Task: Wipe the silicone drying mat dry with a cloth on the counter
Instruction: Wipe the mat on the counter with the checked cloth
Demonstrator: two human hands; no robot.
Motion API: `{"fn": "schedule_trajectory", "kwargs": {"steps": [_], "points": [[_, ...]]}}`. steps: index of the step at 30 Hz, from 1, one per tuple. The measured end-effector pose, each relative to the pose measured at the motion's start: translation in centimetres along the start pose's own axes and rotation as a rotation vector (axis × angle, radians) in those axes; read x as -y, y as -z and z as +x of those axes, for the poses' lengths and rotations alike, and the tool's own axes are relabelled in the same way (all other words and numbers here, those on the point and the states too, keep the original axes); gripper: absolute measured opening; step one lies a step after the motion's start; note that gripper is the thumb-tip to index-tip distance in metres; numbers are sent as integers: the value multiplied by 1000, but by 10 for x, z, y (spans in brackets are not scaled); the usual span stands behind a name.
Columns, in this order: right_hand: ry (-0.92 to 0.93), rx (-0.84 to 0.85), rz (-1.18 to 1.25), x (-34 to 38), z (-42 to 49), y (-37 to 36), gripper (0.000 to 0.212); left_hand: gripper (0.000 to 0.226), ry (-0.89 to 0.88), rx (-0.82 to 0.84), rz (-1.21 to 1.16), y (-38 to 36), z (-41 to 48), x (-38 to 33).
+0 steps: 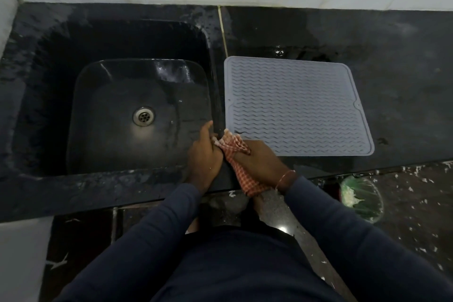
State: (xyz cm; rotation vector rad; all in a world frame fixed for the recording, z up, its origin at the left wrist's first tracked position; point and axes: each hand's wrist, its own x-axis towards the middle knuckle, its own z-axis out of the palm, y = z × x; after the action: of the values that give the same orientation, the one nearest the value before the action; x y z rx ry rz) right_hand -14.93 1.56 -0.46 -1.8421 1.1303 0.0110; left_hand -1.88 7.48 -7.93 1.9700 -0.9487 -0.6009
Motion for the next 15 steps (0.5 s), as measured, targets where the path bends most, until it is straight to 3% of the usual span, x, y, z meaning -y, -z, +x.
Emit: {"fn": "schedule_trajectory", "kwargs": {"steps": [2,4,6,9,12,15], "points": [[-49,44,4,-4,4,11,20,45,4,-2,-6,-1,1,1],[-112,-28,76,-10,12,31,23,46,-5,18,13,-2,2,-1],[-139,-254,92,-23,29,57,26,58,6,68,73,-3,1,-3],[-203,-502,-121,-32,60,79,35,66,0,110,148,-6,1,-2],[-172,-494,-295,-10,83,51,32,55,-37,97,174,-8,1,-3],[21,-352,-437,18,95,11,23,44,-57,73,184,-8,1,-2]]}}
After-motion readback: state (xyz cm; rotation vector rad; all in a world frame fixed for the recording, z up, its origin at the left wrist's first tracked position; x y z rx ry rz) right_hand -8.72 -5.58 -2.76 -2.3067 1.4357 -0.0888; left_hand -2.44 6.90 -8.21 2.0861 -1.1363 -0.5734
